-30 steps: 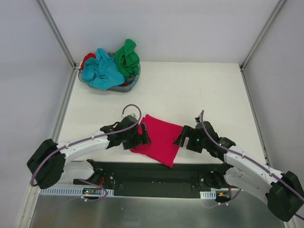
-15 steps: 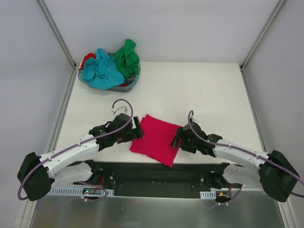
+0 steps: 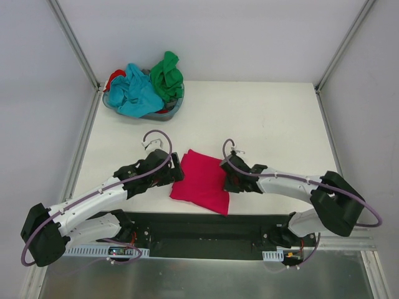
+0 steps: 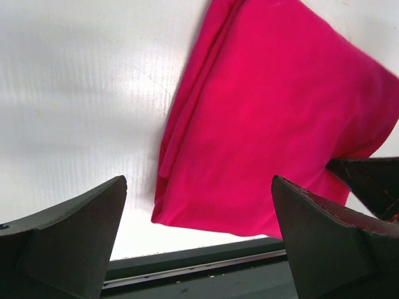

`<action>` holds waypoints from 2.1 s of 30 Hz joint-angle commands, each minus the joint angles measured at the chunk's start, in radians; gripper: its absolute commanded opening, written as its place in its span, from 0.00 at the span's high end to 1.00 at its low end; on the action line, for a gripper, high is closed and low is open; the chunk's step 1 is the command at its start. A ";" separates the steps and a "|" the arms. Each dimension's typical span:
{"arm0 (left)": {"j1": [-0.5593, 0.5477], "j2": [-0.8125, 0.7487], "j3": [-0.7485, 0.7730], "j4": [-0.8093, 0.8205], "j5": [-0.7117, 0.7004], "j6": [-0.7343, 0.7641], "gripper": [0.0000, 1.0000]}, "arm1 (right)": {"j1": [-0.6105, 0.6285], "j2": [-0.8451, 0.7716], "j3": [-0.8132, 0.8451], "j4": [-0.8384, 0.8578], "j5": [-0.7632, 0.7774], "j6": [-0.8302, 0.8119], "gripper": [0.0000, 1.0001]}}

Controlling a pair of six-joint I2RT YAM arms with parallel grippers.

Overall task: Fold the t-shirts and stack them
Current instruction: Put the neatly folded tshirt into the corner of the board with the right arm

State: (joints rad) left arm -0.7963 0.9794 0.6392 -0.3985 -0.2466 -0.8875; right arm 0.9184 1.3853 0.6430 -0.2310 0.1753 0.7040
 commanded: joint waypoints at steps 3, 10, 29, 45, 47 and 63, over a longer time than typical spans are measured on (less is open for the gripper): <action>0.022 -0.024 0.033 -0.023 -0.030 0.061 0.01 | -0.151 0.124 0.208 -0.223 0.029 -0.360 1.00; 0.035 0.027 0.057 -0.023 -0.062 0.078 0.01 | -0.389 0.289 0.456 -0.316 0.035 -0.759 1.00; 0.255 0.248 0.172 -0.025 -0.003 0.150 0.01 | -0.935 1.181 1.747 -0.633 0.055 -0.928 0.99; 0.305 0.389 0.269 -0.034 0.053 0.183 0.01 | -1.073 1.199 1.811 -0.429 -0.105 -0.919 1.00; 0.307 0.387 0.267 -0.036 0.049 0.182 0.01 | -1.073 1.204 1.825 -0.403 -0.091 -0.945 1.00; 0.312 0.374 0.306 -0.079 0.026 0.165 0.01 | -1.081 1.143 1.787 -0.255 -0.131 -0.972 0.40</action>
State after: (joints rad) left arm -0.4953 1.3750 0.8989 -0.4469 -0.2100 -0.7216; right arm -0.1585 2.5896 2.4126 -0.5354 0.0551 -0.2550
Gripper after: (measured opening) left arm 0.990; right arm 0.481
